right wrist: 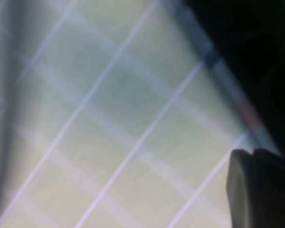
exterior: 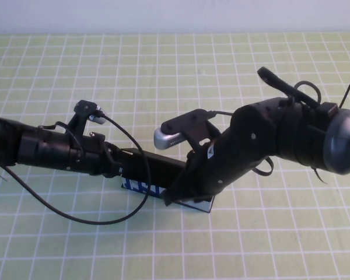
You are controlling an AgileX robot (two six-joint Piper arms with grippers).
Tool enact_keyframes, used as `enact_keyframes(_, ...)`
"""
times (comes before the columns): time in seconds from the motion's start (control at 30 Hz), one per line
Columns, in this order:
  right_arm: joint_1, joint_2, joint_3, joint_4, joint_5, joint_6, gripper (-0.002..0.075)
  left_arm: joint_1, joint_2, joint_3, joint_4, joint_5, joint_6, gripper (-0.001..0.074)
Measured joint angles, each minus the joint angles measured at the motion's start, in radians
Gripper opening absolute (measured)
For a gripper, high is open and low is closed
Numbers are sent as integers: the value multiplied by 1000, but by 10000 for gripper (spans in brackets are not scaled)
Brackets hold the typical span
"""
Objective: Take glasses out of glasses case
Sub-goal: Pick up the glasses from the glasses case
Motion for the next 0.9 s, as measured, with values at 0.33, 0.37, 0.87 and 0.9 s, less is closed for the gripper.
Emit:
enact_keyframes(0.33,-69,50,-103,-54,-110,57,-15,0,0,0,2,0,0,-4)
enact_keyframes(0.37,-77,63,-129,-54,-102,57,-15,0,0,0,2,0,0,-4)
enact_keyframes(0.87,-152,328,-434,-45,131,59,-16,0,0,0,20,9,-2,-4)
enact_keyframes(0.9,-152,331,-442,-45,138,59,-16,0,0,0,20,9,-2,-4)
